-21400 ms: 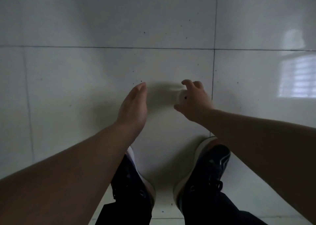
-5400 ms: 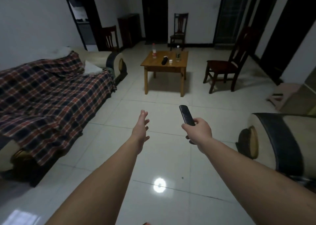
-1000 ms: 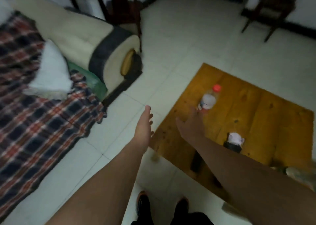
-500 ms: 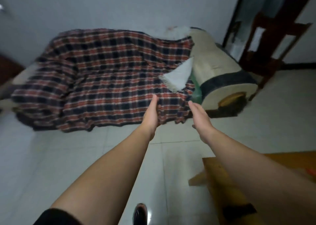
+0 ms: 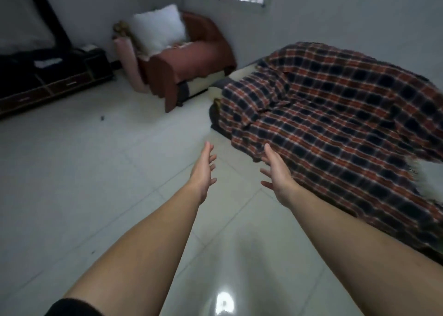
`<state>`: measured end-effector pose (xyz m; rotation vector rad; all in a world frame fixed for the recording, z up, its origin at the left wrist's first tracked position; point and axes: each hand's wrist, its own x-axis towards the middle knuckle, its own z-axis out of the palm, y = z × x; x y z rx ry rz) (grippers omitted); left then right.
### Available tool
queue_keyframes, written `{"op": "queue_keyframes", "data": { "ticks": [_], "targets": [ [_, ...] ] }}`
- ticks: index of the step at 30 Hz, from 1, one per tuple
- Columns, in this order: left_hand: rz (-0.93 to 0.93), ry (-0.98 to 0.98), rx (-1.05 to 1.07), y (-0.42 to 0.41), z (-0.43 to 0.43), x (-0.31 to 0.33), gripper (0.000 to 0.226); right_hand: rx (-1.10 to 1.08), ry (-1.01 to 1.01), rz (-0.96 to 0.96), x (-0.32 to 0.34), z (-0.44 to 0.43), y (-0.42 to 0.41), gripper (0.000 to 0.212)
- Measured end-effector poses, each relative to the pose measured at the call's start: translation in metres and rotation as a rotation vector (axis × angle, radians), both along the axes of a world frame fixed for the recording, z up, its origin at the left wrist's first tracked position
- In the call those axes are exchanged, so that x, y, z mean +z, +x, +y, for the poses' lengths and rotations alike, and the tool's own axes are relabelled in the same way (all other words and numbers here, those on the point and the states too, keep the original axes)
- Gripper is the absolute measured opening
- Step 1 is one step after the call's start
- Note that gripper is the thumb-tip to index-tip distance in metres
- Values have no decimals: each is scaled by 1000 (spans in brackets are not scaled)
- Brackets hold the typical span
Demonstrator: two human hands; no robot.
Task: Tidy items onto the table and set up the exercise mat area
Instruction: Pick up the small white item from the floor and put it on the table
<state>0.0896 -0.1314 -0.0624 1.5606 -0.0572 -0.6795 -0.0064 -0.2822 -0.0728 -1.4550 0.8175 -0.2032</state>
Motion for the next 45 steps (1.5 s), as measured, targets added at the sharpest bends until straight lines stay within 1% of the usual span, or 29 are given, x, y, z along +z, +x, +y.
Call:
{"op": "queue_keyframes", "data": {
  "ticks": [6,8,12,16,20,23,29,34,42,45],
  "targets": [
    [29,4,273,102,159,-10,61,277,34,0,-6,140,138,67],
    [37,-7,336,131,200,-13,61,340,38,0,-9,177,177,65],
    [57,-29,471,178,266,-20,61,457,42,5,-13,237,249,64],
    [86,-24,566,214,304,-31,60,516,67,26,-18,275,309,56],
    [106,-30,624,261,312,-40,61,560,80,38,-30,284,367,55],
    [99,-32,663,309,299,-42,61,581,80,35,-39,271,422,58],
    [111,-9,721,408,264,-45,60,606,102,55,-42,234,536,58],
    [129,-12,741,484,254,-47,62,637,110,64,-38,226,619,60],
    [126,-35,761,615,280,-75,62,677,93,88,-54,250,754,60],
    [125,-49,750,683,302,-86,61,662,68,99,-63,271,817,58]
  ]
}}
